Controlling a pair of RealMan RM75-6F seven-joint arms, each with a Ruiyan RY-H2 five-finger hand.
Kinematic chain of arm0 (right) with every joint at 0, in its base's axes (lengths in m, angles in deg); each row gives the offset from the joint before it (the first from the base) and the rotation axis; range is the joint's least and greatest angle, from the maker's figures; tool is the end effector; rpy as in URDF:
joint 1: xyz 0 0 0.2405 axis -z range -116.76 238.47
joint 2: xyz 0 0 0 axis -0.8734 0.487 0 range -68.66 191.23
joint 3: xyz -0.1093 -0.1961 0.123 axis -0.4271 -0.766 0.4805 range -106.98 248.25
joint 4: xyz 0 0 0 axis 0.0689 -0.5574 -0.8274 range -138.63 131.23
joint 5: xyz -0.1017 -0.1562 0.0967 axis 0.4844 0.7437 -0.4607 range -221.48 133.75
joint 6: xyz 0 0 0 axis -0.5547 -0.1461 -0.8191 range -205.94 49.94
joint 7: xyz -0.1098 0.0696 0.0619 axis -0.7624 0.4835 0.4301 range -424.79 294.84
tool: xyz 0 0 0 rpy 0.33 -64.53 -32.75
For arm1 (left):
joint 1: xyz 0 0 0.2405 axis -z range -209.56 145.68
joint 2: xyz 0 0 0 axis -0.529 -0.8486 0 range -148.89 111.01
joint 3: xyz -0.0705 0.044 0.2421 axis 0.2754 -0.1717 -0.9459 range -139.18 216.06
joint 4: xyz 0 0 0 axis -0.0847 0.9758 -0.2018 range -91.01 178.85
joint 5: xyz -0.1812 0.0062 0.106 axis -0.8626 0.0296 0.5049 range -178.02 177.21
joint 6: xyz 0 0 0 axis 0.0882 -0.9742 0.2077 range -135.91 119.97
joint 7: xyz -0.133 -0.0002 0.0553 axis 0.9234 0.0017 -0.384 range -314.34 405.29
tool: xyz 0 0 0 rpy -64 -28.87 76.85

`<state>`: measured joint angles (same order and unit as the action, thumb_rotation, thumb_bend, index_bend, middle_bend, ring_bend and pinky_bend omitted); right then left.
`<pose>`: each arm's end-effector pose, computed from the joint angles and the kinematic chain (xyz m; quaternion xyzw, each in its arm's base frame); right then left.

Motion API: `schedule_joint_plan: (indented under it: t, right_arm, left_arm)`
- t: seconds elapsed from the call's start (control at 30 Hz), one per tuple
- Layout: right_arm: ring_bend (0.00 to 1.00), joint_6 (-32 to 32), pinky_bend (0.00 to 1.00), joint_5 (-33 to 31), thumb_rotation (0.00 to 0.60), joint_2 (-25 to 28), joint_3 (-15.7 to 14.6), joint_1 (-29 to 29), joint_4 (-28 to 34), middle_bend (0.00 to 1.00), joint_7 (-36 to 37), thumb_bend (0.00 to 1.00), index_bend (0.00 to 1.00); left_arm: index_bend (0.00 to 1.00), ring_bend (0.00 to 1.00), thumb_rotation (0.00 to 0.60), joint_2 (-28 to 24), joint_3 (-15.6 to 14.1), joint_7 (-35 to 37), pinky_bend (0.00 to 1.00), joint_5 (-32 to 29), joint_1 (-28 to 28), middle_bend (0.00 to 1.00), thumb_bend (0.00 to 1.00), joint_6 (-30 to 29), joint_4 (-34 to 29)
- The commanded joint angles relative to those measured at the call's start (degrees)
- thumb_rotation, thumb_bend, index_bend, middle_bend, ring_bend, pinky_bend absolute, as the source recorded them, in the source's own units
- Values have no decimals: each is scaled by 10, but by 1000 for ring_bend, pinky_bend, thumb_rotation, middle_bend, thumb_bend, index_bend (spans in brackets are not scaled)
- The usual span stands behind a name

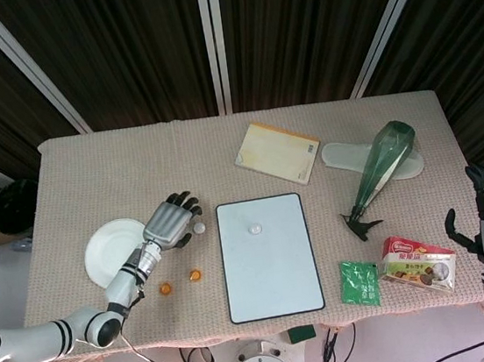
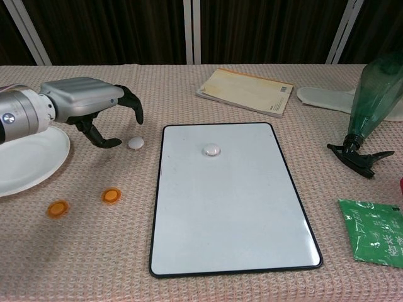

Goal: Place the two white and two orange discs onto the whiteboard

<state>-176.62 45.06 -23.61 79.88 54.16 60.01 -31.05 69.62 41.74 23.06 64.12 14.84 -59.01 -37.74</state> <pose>-0.3312 -0.2076 0.1288 0.4543 -0.3830 0.6286 0.5018 -0.1567 0.3387 -0.0348 -0.8120 -0.3185 -0.2980 0.3879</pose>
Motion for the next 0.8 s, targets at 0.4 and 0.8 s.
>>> schedule_joint_plan:
  t: [0.4, 0.8]
  right_arm:
    - [0, -1, 0, -3, 600, 1, 1, 2, 1, 5, -4, 593, 40]
    - [0, 14, 0, -1, 600, 1, -5, -2, 5, 6, -17, 593, 52]
  left_arm:
    - [313, 68, 600, 40, -4, 43, 164, 31, -6, 171, 309, 18, 57]
    - [412, 69, 600, 47, 3, 62, 165, 44, -9, 180, 310, 24, 76]
